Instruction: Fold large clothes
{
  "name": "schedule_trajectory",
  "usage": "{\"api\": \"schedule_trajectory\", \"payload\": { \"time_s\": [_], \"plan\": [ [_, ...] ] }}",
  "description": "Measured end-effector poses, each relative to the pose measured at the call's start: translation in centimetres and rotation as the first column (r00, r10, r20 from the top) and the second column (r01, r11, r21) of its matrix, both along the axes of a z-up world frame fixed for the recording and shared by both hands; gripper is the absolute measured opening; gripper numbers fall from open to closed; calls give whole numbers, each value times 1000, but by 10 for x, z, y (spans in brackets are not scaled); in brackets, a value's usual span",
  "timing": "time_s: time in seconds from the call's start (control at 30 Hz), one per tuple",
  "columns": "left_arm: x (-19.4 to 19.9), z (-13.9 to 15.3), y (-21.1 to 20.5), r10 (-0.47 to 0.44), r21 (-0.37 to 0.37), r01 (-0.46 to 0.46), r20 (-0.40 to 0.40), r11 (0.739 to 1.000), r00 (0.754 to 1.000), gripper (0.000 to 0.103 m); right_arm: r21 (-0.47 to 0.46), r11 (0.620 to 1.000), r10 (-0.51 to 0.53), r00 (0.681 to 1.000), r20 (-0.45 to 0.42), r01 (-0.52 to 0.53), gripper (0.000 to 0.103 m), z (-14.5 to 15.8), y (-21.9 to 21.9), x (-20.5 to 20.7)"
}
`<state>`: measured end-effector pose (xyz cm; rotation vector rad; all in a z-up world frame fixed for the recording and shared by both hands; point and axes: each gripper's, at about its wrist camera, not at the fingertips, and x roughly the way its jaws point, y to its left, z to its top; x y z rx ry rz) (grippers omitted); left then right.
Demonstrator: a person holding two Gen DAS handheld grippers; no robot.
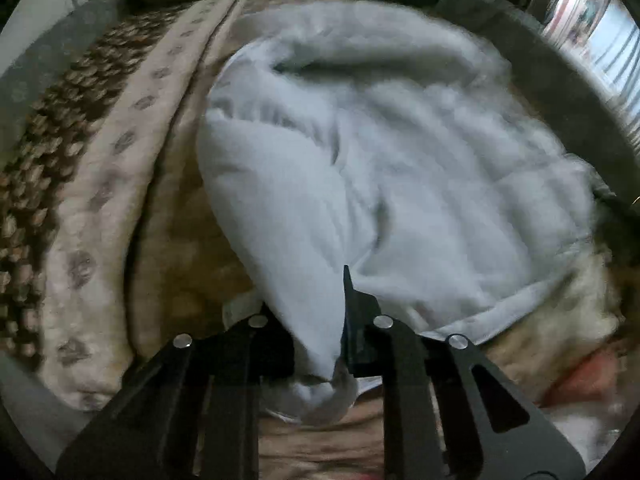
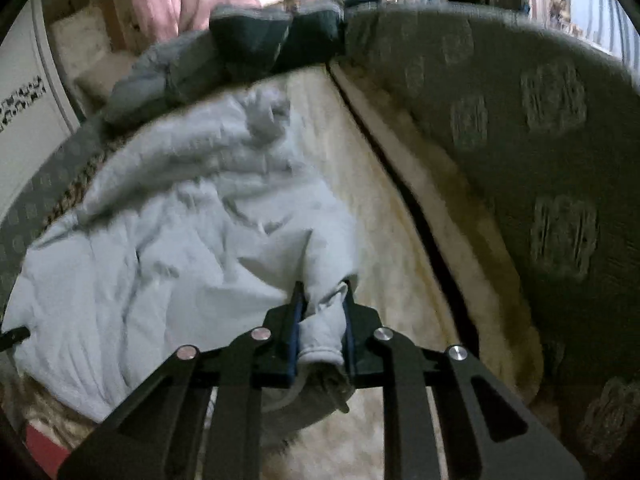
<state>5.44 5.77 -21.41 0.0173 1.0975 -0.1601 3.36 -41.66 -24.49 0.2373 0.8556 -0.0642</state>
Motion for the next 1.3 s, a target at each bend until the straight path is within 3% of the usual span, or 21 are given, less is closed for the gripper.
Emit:
{"api": "schedule_trajectory", "payload": {
  "time_s": [0.1, 0.17, 0.23, 0.33, 0.4, 0.53, 0.7, 0.8, 0.97, 1.07, 1.1, 1.2, 1.3],
  "plan": [
    [4, -15, 40, 71, -165, -75, -32, 983, 997, 23, 75, 997, -5, 999, -33, 8, 21, -21, 5, -11],
    [3, -16, 49, 87, -210, -89, -19, 974, 996, 31, 110, 993, -35, 999, -21, 37, 28, -25, 2, -15],
    [-1, -17, 47, 97, -190, -97, -8, 977, 995, 44, 144, 988, -55, 998, -35, 60, 33, -28, -2, -14],
    [-5, -16, 38, 69, -144, -66, 16, 987, 997, 62, 106, 992, -56, 997, -60, 62, 53, -23, -1, -12],
    [-9, -17, 39, 58, -111, -55, 28, 992, 998, 65, 78, 997, -24, 997, -67, 29, 67, -20, 3, -9],
    [-12, -19, 43, 75, -106, -70, 38, 992, 996, 66, -20, 1000, 19, 996, -92, -21, 69, -21, 14, -14],
    [-12, -22, 43, 56, -82, -52, 53, 995, 997, 66, 37, 999, -17, 995, -98, 21, 73, -30, 3, -20],
    [-9, -28, 45, 50, -83, -46, 48, 995, 998, 66, 26, 999, -41, 991, -125, 45, 76, -39, 7, -13],
    [-2, -32, 41, 42, -92, -37, 50, 995, 998, 58, 27, 998, -55, 992, -116, 58, 72, -42, 15, -11],
    [-1, -30, 37, 29, -90, -24, 59, 996, 998, 47, 65, 997, -24, 996, -81, 30, 36, -36, 17, -13],
    [-1, -29, 36, 24, -87, -19, 62, 996, 998, 41, 68, 997, -19, 998, -64, 23, 30, -31, 17, -15],
    [1, -20, 36, 13, -94, -7, 65, 996, 998, 29, 66, 998, -9, 999, -39, 12, 25, -21, 19, -18],
    [6, -9, 37, -12, -89, 18, 64, 996, 998, 24, 37, 999, 10, 1000, -27, -9, 25, -11, 21, -16]
  ]
}}
